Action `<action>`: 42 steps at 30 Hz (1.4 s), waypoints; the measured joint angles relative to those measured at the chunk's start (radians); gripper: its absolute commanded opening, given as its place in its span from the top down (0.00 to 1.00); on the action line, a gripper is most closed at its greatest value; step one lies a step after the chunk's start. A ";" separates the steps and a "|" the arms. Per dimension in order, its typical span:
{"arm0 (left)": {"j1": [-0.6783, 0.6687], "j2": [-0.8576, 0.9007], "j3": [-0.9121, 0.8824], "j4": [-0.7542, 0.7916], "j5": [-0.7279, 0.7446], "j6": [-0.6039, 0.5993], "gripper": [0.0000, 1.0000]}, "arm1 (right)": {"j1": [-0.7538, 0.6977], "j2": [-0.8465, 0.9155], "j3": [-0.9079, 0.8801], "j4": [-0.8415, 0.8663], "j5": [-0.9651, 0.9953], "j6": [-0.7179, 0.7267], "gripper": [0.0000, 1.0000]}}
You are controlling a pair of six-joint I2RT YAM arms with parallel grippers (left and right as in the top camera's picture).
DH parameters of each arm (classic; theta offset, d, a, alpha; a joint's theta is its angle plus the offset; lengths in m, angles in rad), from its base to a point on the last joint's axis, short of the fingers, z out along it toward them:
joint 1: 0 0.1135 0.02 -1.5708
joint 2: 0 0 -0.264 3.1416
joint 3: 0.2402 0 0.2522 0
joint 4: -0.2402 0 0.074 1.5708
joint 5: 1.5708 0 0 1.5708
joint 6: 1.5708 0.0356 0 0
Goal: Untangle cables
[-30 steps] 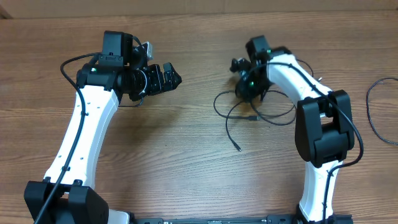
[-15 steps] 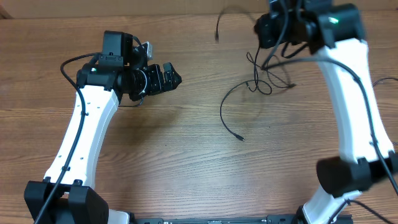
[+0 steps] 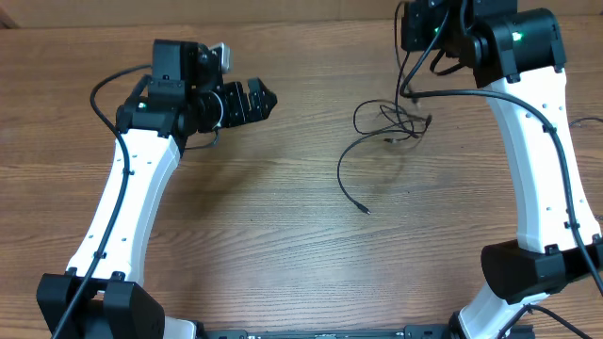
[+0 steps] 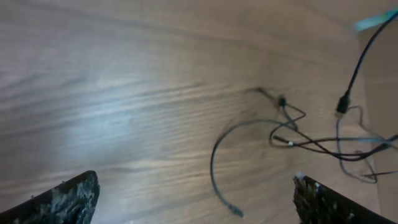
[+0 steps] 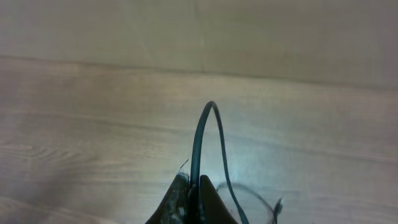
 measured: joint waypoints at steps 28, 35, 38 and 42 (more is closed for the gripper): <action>-0.436 0.341 -0.001 0.549 0.085 -1.355 0.08 | 0.001 0.000 -0.003 0.064 -0.218 -0.039 0.96; -0.518 0.470 -0.001 0.643 0.203 -1.519 0.16 | 0.001 0.000 -0.003 0.040 -0.206 -0.039 0.96; -0.529 0.501 -0.001 0.655 0.219 -1.538 0.27 | 0.001 0.000 -0.003 0.032 -0.205 -0.039 0.96; -0.529 0.528 -0.001 0.691 0.221 -1.503 0.26 | 0.001 0.000 -0.003 0.032 -0.205 -0.039 0.96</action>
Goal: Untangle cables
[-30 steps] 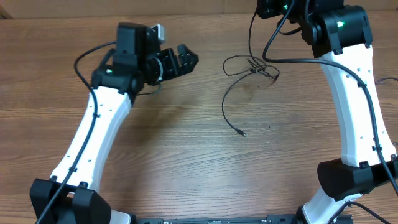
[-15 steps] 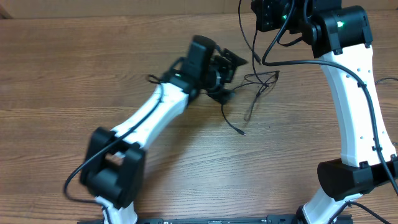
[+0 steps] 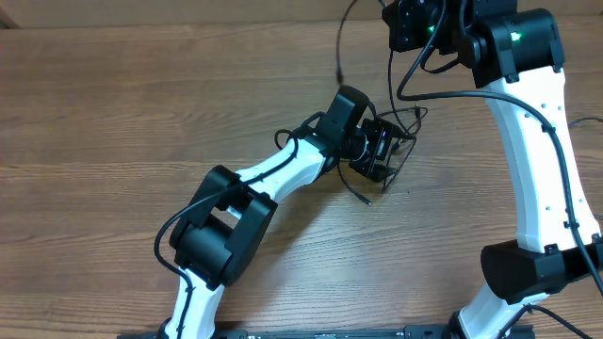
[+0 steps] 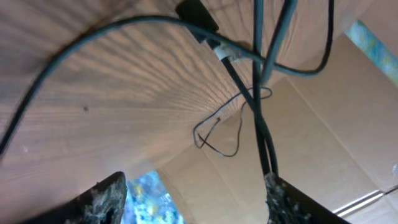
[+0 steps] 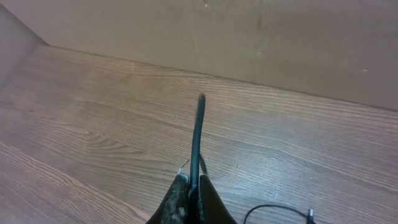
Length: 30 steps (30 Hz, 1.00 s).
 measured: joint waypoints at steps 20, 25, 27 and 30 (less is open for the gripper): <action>0.293 -0.008 0.000 0.130 0.288 0.764 0.00 | -0.107 0.000 0.000 -0.010 0.131 0.042 0.96; 0.201 -0.084 0.000 0.030 0.257 1.023 0.00 | -0.107 0.000 0.000 -0.014 0.131 0.050 0.95; 0.132 -0.117 0.001 -0.035 0.195 1.118 0.00 | -0.107 0.000 0.000 -0.021 0.131 0.050 0.94; 0.026 -0.140 0.004 -0.121 0.057 1.247 0.00 | -0.107 0.000 0.000 -0.024 0.131 0.053 0.93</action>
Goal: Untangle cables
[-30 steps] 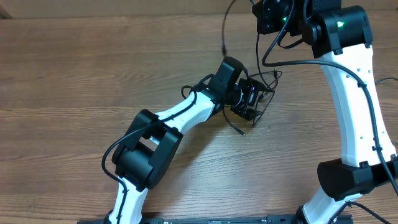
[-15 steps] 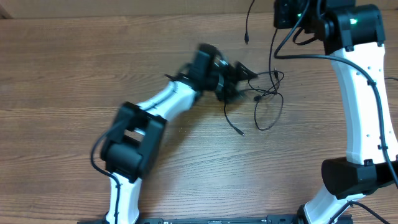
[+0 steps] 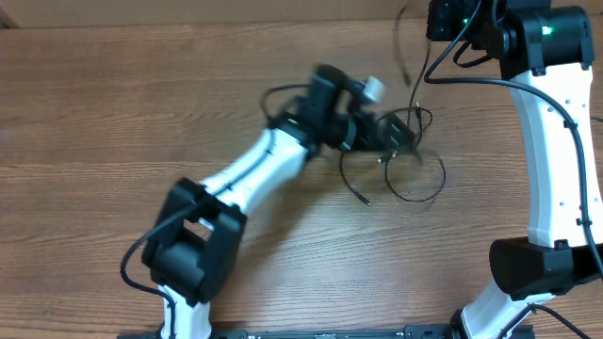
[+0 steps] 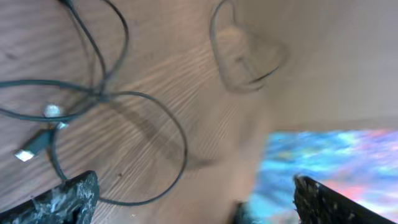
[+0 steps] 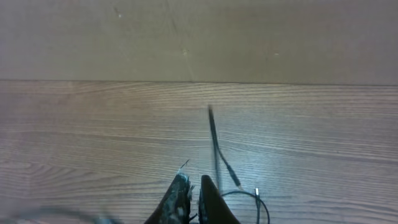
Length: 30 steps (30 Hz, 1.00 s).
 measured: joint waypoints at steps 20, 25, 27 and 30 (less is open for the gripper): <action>-0.210 0.000 -0.002 -0.231 -0.750 0.233 0.00 | -0.018 0.000 -0.009 -0.144 0.142 0.098 0.36; -0.136 0.000 -0.002 -0.263 -0.715 0.232 0.00 | -0.095 0.000 -0.126 -0.159 0.159 0.215 0.31; -0.109 0.000 -0.002 -0.282 -0.691 0.230 0.00 | -0.126 0.000 -0.200 -0.145 0.130 0.245 0.30; -0.075 0.000 -0.002 -0.312 -0.670 0.230 0.00 | -0.158 0.000 -0.344 -0.078 0.065 0.276 0.30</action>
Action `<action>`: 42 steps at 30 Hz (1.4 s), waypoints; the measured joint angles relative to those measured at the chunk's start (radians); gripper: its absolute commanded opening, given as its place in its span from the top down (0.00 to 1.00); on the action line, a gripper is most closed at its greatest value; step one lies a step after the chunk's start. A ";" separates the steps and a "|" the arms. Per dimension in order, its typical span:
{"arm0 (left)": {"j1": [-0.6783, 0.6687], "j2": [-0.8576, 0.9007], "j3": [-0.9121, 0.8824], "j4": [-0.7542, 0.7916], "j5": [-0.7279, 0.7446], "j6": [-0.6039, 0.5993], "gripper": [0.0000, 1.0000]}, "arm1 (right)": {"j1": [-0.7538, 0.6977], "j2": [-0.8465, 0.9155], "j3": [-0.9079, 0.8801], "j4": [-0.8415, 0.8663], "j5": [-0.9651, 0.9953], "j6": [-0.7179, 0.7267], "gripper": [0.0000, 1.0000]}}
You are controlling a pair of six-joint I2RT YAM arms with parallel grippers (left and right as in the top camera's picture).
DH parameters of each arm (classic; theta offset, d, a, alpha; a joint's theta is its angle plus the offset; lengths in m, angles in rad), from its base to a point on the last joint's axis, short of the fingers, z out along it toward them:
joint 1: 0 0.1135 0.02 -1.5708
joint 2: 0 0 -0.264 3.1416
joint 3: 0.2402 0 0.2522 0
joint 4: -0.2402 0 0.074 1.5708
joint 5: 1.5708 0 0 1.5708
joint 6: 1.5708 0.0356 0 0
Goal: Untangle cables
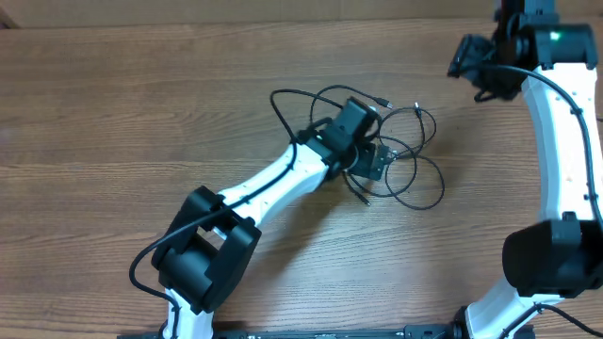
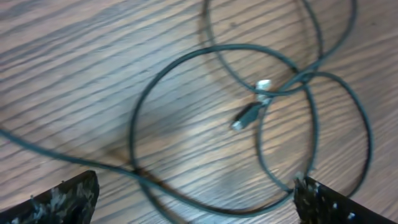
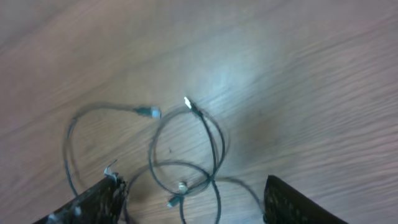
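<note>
Thin black cables lie in loose overlapping loops on the wooden table. In the left wrist view the loops cross around a small plug. My left gripper is open low over them, a strand running between its fingers; overhead it sits at the tangle's left side. My right gripper is open and empty, high above the cables, at the far right. Two plug ends show below it.
The wooden table stretches left and forward of the cables. A cardboard wall runs along the far edge. The left arm lies diagonally across the middle.
My right gripper was shut on a raised cable; now it is open and empty, farther right. The cable lies on the table in wider loops. My left gripper now looks straight down on them.
At first my left gripper was open at the far left while the right held a cable up from the tangle. Then the left was at the tangle under the raised strand. The right still held it farther right. Now it is released and the loops lie spread out.
</note>
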 measured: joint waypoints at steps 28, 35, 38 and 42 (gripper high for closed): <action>0.035 0.000 0.000 -0.140 0.013 -0.072 0.01 | 0.016 0.000 -0.742 0.760 -0.145 0.125 0.39; 0.035 0.000 0.000 -0.135 0.003 -0.072 0.00 | 0.016 0.000 -0.834 0.843 -0.145 0.129 0.53; 0.035 0.000 0.000 -0.132 -0.011 -0.073 0.00 | 0.016 0.001 -0.838 0.874 -0.146 0.129 0.62; 0.035 0.000 0.000 -0.129 -0.039 -0.073 0.00 | 0.016 0.002 -0.838 0.901 -0.148 0.134 0.66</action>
